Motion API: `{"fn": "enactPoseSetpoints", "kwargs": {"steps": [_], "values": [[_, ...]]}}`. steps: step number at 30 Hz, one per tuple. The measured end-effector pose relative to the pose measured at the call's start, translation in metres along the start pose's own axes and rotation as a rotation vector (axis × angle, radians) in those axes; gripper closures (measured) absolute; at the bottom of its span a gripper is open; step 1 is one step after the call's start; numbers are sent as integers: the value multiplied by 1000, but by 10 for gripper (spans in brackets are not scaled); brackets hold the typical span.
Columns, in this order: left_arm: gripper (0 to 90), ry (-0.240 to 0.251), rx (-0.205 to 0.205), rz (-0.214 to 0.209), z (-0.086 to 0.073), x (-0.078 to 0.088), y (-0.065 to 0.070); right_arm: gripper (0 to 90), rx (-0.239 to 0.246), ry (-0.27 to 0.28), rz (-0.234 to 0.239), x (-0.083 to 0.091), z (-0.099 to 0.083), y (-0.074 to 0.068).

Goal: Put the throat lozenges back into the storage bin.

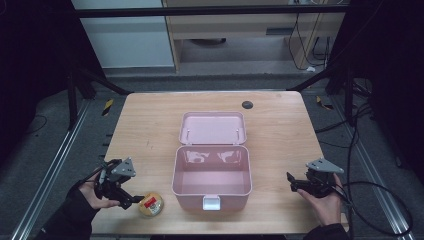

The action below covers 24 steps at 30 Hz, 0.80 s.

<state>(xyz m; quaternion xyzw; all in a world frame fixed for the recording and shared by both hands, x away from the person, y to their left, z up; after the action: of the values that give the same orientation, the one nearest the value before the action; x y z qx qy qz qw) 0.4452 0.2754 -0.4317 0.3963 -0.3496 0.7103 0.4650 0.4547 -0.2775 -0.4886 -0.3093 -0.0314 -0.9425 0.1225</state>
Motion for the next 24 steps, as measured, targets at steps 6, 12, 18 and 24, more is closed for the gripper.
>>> {"fn": "enactPoseSetpoints", "kwargs": {"steps": [6, 12, 18, 24], "values": [[72, -32, -31, -26, 2, -11, 7, 66, 3, -6, 5, 0, 0, -1], [66, -52, -57, -53, 2, -21, 13, 63, 10, -17, 5, -2, -1, -1], [62, -74, -77, -72, 2, -32, 19, 61, 21, -23, 3, -3, -2, -1], [56, -106, -103, -91, 2, -41, 22, 58, 22, -37, 3, -3, -2, -2]]}}
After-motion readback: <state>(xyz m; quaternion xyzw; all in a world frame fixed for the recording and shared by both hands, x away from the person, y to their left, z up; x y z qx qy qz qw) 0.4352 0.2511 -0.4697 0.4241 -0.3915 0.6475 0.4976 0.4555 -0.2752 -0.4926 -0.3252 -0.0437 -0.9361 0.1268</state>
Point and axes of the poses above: each handheld gripper's, and its own axes: x roughly backward along the jaws, z roughly out of its top, y roughly to its right, the point moved 3 cm from there along -x, roughly forward along the jaws, and after that the axes turned 8 degrees about -x, right-handed, at the moved point
